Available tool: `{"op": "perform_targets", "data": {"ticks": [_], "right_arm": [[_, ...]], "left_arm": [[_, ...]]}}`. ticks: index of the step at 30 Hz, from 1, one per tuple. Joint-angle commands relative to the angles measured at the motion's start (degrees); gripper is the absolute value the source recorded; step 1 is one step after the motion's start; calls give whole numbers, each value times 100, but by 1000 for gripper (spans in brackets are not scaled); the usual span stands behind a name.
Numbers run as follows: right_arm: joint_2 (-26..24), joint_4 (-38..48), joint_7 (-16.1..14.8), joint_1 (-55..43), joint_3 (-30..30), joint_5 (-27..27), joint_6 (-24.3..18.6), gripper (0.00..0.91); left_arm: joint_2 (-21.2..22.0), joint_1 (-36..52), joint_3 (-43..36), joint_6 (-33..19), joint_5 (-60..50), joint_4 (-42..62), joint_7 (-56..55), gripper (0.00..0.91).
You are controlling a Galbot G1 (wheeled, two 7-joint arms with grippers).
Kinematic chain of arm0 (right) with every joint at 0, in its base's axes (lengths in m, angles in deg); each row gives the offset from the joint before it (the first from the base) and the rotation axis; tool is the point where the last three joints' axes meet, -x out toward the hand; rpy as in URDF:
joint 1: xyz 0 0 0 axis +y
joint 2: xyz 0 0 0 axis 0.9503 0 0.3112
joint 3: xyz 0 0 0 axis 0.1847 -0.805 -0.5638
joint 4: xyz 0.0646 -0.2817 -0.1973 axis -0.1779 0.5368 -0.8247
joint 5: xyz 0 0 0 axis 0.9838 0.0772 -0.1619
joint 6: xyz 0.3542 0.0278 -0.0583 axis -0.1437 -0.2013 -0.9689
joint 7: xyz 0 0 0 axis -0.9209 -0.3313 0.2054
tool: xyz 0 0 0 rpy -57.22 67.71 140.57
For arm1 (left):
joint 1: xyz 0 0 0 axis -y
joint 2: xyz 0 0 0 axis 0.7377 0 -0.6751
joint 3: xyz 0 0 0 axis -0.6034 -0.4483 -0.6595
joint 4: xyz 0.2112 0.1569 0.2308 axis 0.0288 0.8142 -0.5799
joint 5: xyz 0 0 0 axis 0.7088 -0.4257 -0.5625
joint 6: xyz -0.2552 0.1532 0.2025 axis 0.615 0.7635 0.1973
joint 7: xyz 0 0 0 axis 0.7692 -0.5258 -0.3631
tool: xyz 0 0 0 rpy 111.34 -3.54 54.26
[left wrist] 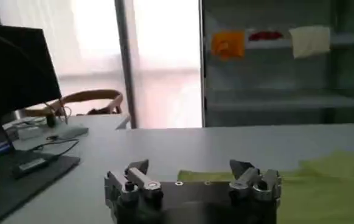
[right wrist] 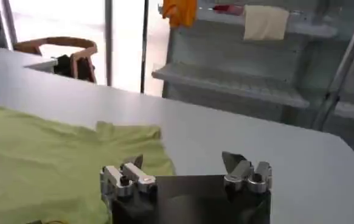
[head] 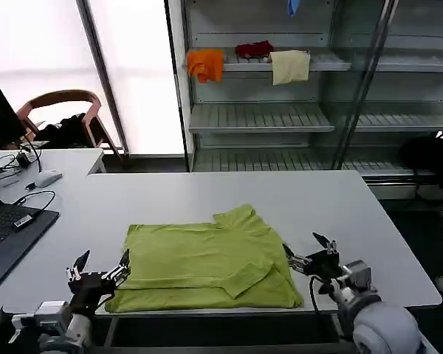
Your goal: Fold and organize the clothes.
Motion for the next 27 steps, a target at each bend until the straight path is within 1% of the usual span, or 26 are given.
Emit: {"op": "perform_targets", "data": {"ticks": [1, 2, 4, 7, 8, 10, 12, 15, 18, 27], "right_arm": [[734, 1689, -233, -2170, -1185, 58, 44, 907], [775, 1849, -244, -2283, -1289, 69, 47, 907], [871, 2215, -384, -2567, -1463, 66, 50, 907], [1039, 2630, -500, -2926, -1679, 96, 55, 907], [1081, 2716, -543, -2974, -1750, 94, 53, 907], [1190, 3078, -710, -3118, -1900, -20, 54, 907], [1275, 3320, -872, -3198, -1924, -148, 55, 907], [1431, 3704, -894, -3327, -1966, -269, 58, 907], [1513, 3866, -905, -3393, -1984, -393, 60, 907], [1607, 4103, -1023, -3405, -2003, -676, 62, 907]], "left_arm": [[-112, 1547, -288, 142, 646, 1463, 786, 907], [-128, 1633, -336, 201, 651, 1610, 814, 907], [-152, 1863, -415, 333, 667, 1866, 884, 907], [-170, 2152, -456, 581, 771, 2226, 851, 907], [-175, 2183, -476, 593, 777, 2287, 848, 907], [-238, 2359, -543, 600, 771, 2491, 892, 907], [-255, 2508, -607, 677, 779, 2642, 973, 907], [-229, 2786, -777, 703, 755, 3009, 1000, 907], [-205, 3044, -904, 706, 749, 3372, 1017, 907], [-169, 3548, -1092, 715, 738, 4166, 1202, 907]]}}
